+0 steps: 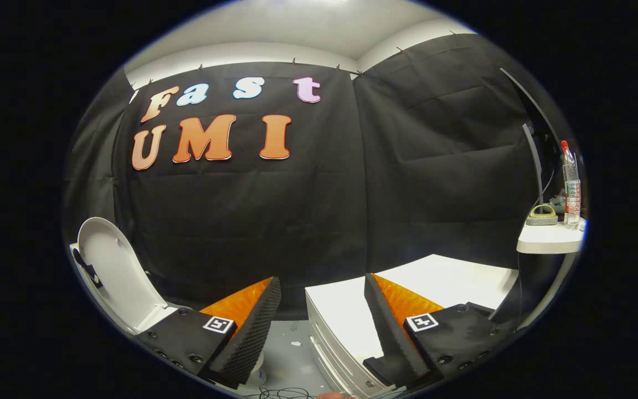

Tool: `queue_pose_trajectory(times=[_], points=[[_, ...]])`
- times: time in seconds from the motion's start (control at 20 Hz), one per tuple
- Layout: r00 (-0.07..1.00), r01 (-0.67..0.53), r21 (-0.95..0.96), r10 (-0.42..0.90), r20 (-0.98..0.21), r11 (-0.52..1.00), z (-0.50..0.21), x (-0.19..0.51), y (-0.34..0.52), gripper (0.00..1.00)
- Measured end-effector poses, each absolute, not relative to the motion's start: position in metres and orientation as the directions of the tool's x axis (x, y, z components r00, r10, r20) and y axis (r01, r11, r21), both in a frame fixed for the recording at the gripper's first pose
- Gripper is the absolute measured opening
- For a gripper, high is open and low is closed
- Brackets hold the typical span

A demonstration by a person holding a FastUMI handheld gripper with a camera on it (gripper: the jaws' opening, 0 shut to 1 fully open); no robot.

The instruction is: Open the toilet lid.

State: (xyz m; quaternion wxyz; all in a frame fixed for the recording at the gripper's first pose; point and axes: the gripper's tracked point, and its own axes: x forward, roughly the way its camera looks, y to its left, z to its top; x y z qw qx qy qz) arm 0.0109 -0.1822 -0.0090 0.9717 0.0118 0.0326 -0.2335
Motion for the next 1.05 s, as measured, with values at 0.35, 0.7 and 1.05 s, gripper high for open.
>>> queue_pose_trajectory(times=[0.35, 0.7, 1.05], points=[[0.891, 0.449, -0.006, -0.449, -0.068, 0.893, -0.0069, 0.0105, -0.18, 0.97], [0.891, 0.449, -0.003, -0.448, -0.073, 0.893, -0.0071, 0.0111, -0.1799, 0.97], [0.891, 0.449, -0.003, -0.448, -0.073, 0.893, -0.005, 0.0096, -0.1797, 0.97]])
